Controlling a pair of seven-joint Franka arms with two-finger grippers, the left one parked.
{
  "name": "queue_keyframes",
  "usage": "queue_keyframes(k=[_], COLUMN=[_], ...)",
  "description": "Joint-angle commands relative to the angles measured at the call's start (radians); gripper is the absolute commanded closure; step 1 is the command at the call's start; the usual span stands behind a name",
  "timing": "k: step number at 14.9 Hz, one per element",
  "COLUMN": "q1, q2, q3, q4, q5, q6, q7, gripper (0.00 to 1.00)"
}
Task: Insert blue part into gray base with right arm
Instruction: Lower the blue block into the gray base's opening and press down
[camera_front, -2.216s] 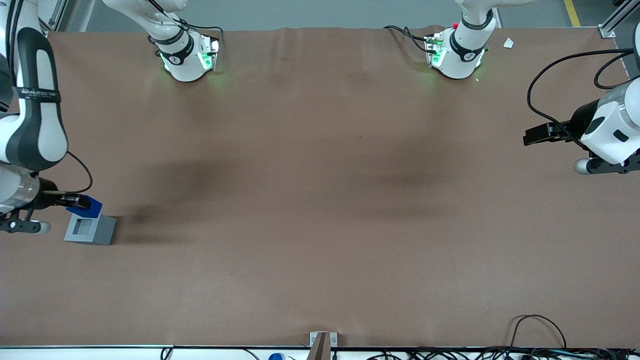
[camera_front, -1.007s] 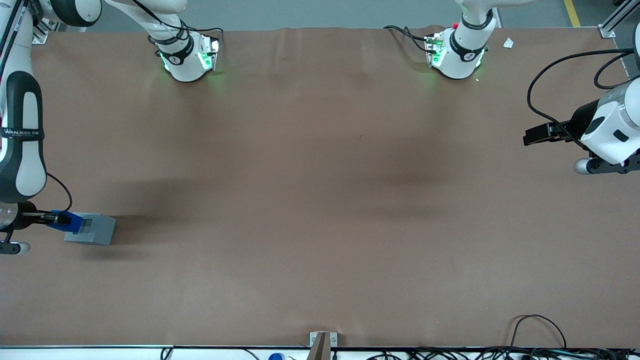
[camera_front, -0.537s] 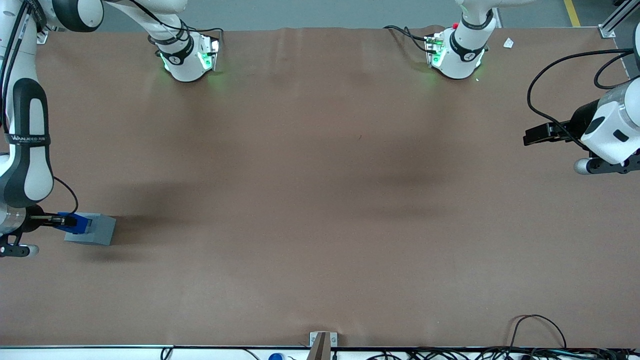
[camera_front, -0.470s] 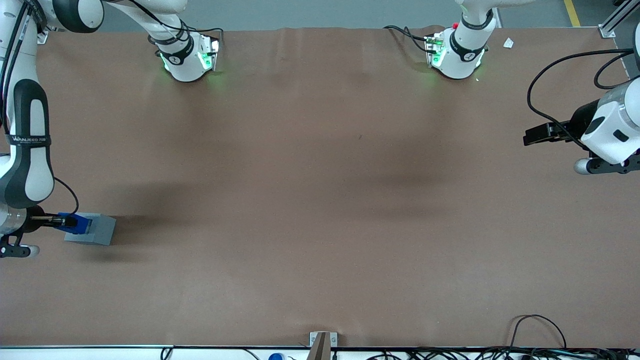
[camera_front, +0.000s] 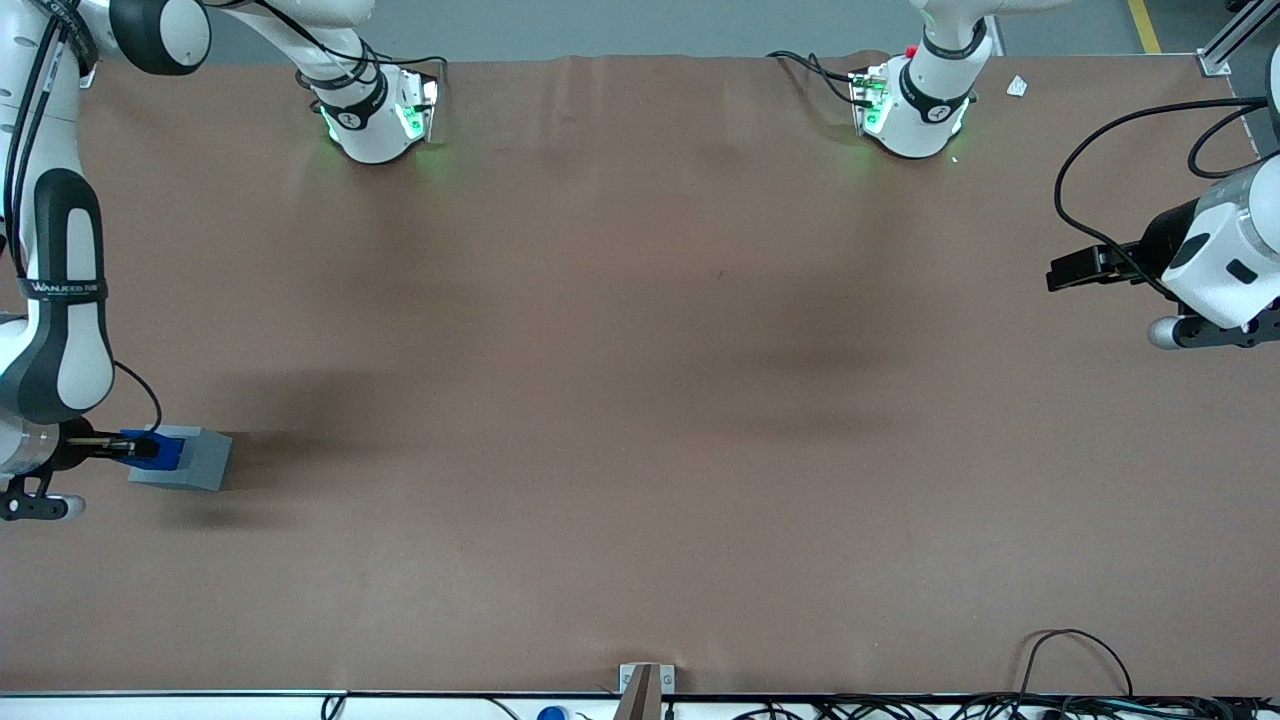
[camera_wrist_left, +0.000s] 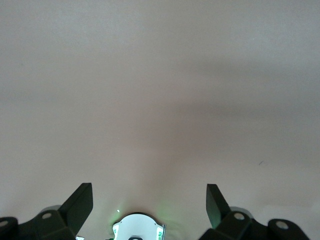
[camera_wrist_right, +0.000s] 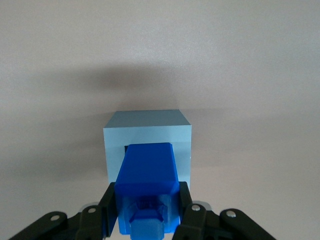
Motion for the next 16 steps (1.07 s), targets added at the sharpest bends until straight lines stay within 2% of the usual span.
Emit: queue_keyframes(k=[1,14,15,16], q1=[-0.006,-0.007,-0.007,-0.009], q2=[0.02,0.023,0.025,0.025], q3=[0.007,0.007,0.007,0.007], q4=[0.022,0.022,0.022,0.022], q5=[-0.001,0.008,0.006,0.005], q6=[-0.007,-0.065,-0.062,-0.059], q7=[-0.008,-0.002,-0.003,-0.008], gripper=[0.98,0.97,0.93,0.64])
